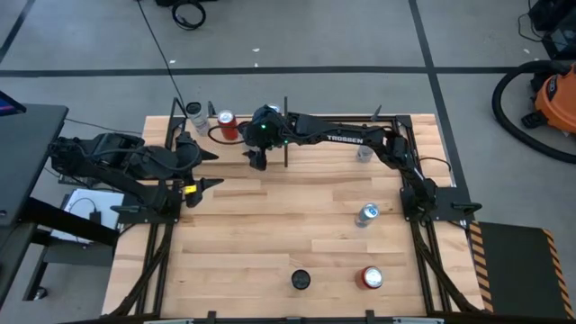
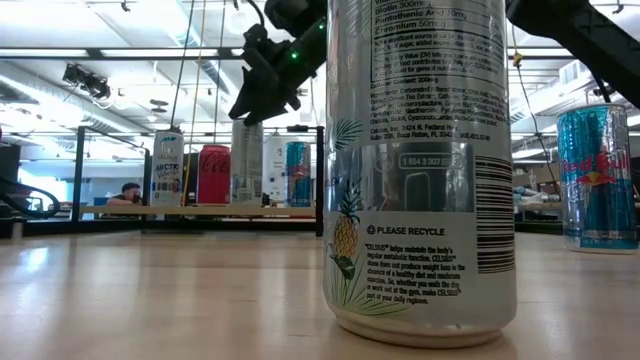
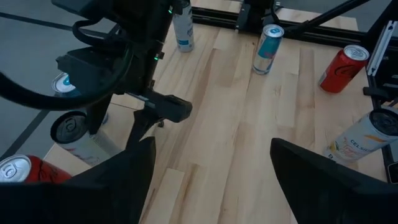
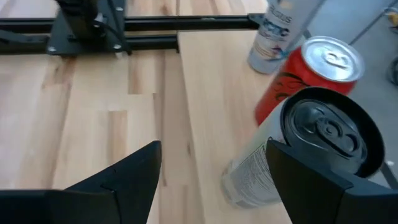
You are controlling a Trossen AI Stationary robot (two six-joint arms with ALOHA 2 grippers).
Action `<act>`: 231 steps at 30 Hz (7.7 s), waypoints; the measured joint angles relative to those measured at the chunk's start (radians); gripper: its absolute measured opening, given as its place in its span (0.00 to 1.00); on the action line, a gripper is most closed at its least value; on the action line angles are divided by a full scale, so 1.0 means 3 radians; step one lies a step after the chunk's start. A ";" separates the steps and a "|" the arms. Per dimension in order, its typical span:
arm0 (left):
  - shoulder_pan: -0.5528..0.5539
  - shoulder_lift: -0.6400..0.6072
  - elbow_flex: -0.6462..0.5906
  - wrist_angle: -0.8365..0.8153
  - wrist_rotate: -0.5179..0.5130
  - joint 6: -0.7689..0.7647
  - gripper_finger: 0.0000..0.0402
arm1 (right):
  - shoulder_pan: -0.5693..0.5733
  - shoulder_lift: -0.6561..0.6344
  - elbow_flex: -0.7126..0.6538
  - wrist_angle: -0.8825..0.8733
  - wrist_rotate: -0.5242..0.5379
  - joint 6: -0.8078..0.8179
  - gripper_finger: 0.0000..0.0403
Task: Place canned beverage on shelf
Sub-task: Put the white-yellow soda can on the shelf, then put the blue-white soda can on the shelf aligned with the other blue-white soda can
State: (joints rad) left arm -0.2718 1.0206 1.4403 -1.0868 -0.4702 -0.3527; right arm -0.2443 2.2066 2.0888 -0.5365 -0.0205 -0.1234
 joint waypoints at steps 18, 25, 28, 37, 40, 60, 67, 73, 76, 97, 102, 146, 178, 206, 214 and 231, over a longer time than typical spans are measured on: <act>0.0001 0.0000 0.0000 -0.0017 0.0000 0.0000 0.79 | -0.0067 -0.0003 0.0001 -0.0209 0.0475 0.0137 0.74; 0.0001 0.0000 0.0000 -0.0016 0.0000 0.0000 0.79 | -0.0005 -0.0031 0.0006 -0.0160 0.0004 0.0142 0.74; 0.0001 0.0000 0.0000 -0.0016 0.0000 0.0000 0.79 | 0.0010 -0.0013 0.0006 -0.0048 0.0017 0.0115 0.74; 0.0001 0.0000 0.0001 -0.0015 0.0000 -0.0001 0.79 | -0.0084 -0.0006 0.0006 0.0132 -0.0004 0.0150 0.74; 0.0000 0.0000 0.0001 -0.0015 0.0000 0.0000 0.79 | -0.0117 -0.0006 0.0006 0.0118 -0.0010 0.0190 0.74; 0.0001 0.0000 0.0001 -0.0015 0.0000 -0.0001 0.79 | -0.0194 -0.0001 0.0006 -0.0045 0.0292 0.0268 0.74; 0.0001 0.0000 0.0001 -0.0015 0.0000 0.0000 0.79 | -0.0225 -0.0001 0.0006 -0.0132 0.0427 0.0324 0.74; 0.0001 0.0000 0.0001 -0.0015 0.0000 0.0000 0.79 | -0.0170 -0.0001 0.0006 -0.0129 0.0337 0.0266 0.74; 0.0001 0.0000 0.0001 -0.0015 0.0000 0.0000 0.79 | -0.0149 -0.0001 0.0006 -0.0080 0.0328 0.0198 0.74; 0.0001 0.0000 0.0001 -0.0015 0.0000 0.0000 0.79 | -0.0291 -0.0001 0.0006 0.0075 0.0261 0.0264 0.74; 0.0001 0.0000 0.0001 -0.0015 0.0000 0.0000 0.79 | -0.0325 -0.0001 0.0006 0.0081 0.0254 0.0271 0.74; 0.0001 0.0001 -0.0001 -0.0276 0.0000 0.0079 0.79 | 0.0988 -0.2148 -0.0779 -0.3443 0.0741 0.2165 0.74; 0.0001 0.0001 -0.0140 -0.0306 0.0000 -0.0010 0.79 | 0.2092 -0.2921 -0.2754 -0.3130 0.0500 0.4092 0.74; 0.0000 0.0001 -0.0139 -0.0305 0.0000 -0.0006 0.79 | 0.0178 -0.2906 -0.2754 -0.3013 0.1711 0.3062 0.74; 0.0001 0.0001 -0.0137 -0.0305 -0.0001 -0.0006 0.79 | -0.0620 -0.2906 -0.2754 -0.2462 0.1228 0.2366 0.74; 0.0001 0.0001 -0.0136 -0.0305 -0.0001 -0.0010 0.79 | -0.1314 -0.2906 -0.2762 -0.2371 0.0949 0.2144 0.74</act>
State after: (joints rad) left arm -0.2716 1.0210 1.3994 -1.1782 -0.4704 -0.3557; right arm -0.6386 1.3350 1.2602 -1.2478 0.2641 0.5198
